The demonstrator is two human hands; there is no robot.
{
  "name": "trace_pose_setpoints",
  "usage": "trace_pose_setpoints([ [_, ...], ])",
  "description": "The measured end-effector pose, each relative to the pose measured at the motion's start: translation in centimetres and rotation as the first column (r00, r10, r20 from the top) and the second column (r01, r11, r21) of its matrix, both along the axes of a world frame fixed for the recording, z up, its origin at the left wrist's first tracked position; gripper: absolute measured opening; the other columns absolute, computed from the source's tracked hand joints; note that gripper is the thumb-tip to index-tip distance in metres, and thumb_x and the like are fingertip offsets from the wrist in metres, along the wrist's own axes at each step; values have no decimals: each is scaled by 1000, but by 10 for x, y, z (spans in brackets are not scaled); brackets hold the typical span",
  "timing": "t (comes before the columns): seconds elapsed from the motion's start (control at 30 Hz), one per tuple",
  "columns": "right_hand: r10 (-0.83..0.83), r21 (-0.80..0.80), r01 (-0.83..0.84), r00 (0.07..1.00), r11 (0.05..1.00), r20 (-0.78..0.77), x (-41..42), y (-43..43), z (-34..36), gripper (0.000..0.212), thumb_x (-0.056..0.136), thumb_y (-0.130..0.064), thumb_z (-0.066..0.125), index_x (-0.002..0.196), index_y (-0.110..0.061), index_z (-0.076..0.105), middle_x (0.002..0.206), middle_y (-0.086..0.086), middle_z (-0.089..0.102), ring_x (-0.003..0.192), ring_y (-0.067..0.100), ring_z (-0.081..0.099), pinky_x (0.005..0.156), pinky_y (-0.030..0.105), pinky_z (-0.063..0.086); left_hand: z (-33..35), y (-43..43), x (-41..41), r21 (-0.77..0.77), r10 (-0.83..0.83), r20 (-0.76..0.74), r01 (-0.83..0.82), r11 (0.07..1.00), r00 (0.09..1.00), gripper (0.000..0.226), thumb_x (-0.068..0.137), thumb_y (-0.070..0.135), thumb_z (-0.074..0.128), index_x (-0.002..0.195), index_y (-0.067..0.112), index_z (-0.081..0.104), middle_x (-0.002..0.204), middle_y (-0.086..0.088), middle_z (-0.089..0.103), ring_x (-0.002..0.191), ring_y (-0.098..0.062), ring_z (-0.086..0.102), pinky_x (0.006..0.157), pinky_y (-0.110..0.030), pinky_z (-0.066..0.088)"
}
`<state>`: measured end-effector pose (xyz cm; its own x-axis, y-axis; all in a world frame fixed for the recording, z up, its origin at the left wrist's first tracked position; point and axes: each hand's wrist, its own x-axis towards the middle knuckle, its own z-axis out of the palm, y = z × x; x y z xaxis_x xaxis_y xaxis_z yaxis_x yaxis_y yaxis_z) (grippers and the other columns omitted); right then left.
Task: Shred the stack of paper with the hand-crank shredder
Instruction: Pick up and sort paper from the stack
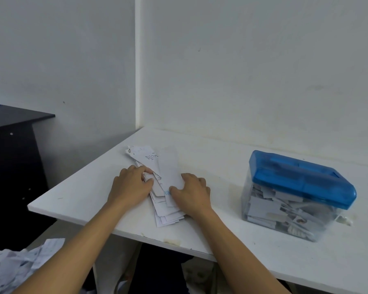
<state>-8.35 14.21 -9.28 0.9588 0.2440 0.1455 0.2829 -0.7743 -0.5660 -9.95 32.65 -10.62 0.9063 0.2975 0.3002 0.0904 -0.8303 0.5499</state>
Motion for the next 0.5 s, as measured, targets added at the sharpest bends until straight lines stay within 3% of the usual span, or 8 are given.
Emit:
trace_pose_setpoints([
  [0.1, -3, 5, 3, 1000, 1000, -13, -1, 0, 0, 42, 92, -35, 51, 131, -19, 56, 137, 0, 54, 129, 27, 35, 98, 37, 27, 0, 0, -1, -10, -9, 15, 9, 1000, 1000, 23, 96, 34, 56, 118, 38, 63, 102, 9, 54, 106, -20, 50, 91, -38, 42],
  [0.2, -26, 20, 26, 1000, 999, -7, 0, 0, -1, 47, 91, -38, 54, 134, -20, 56, 133, 0, 53, 127, 26, 36, 98, 37, 29, -1, 1, -1, -12, -15, 23, 15, 1000, 1000, 23, 96, 34, 56, 118, 39, 64, 100, 10, 54, 106, -20, 51, 90, -37, 42],
  [0.3, -49, 31, 49, 999, 998, 4, 0, -1, 0, 50, 89, -39, 57, 136, -23, 55, 135, 2, 48, 132, 27, 33, 105, 38, 28, -2, 2, 0, 5, -13, 13, 13, 1000, 1000, 24, 97, 35, 55, 117, 42, 64, 100, 11, 54, 104, -18, 49, 88, -35, 40],
  [0.4, -55, -16, 54, 998, 998, -33, 0, 0, -1, 52, 86, -43, 52, 134, -25, 56, 149, 7, 39, 146, 31, 20, 118, 45, 17, -2, 2, -1, 4, -19, 9, 19, 1000, 1000, 23, 98, 35, 55, 116, 44, 65, 101, 12, 53, 101, -15, 47, 86, -34, 40],
  [0.5, -44, -64, 42, 999, 997, -22, 0, 2, -3, 48, 86, -46, 47, 126, -24, 59, 134, 2, 51, 139, 29, 35, 117, 47, 21, -3, 2, -1, 1, -29, 13, 29, 1000, 999, 23, 98, 36, 55, 116, 44, 66, 101, 12, 53, 100, -14, 48, 84, -32, 40],
])
